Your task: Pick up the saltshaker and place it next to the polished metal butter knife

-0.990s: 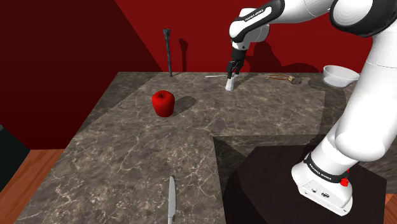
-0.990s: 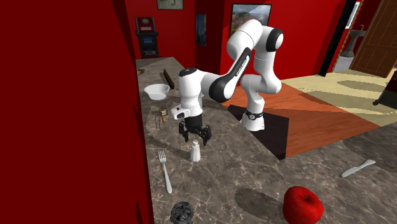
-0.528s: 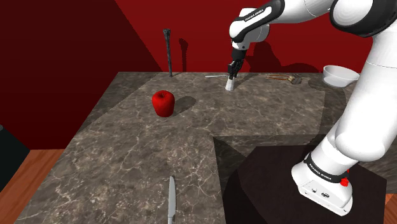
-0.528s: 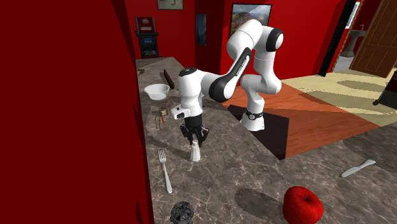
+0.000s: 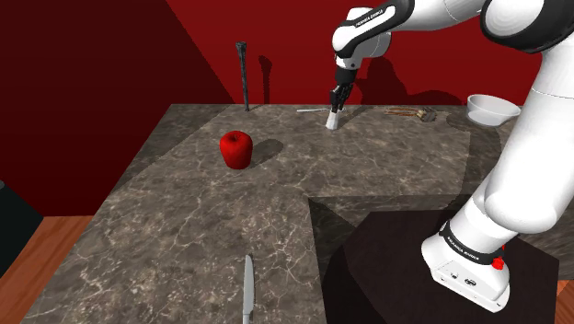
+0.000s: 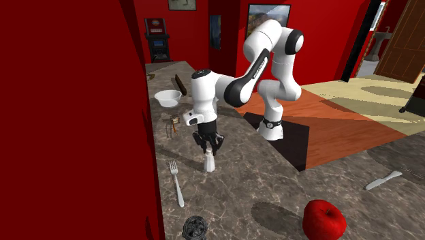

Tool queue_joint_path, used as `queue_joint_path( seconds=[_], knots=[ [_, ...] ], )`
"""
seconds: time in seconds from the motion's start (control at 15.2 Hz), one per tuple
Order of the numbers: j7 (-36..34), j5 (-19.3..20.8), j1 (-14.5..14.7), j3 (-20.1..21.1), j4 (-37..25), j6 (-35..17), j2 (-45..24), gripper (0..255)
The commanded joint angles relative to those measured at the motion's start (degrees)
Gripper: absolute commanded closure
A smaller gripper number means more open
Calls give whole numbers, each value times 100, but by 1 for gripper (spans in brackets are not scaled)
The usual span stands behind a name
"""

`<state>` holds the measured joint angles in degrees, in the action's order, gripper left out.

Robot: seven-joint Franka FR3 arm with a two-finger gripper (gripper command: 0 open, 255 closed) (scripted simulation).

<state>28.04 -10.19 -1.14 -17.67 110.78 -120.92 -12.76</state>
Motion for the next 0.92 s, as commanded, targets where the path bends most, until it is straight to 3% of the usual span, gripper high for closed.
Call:
queue_joint_path(
  seconds=[0.0,0.86],
  knots=[
    [-27,33,2,-10,-80,134,58,255],
    [-197,205,20,-46,-682,1037,388,255]
  ],
)
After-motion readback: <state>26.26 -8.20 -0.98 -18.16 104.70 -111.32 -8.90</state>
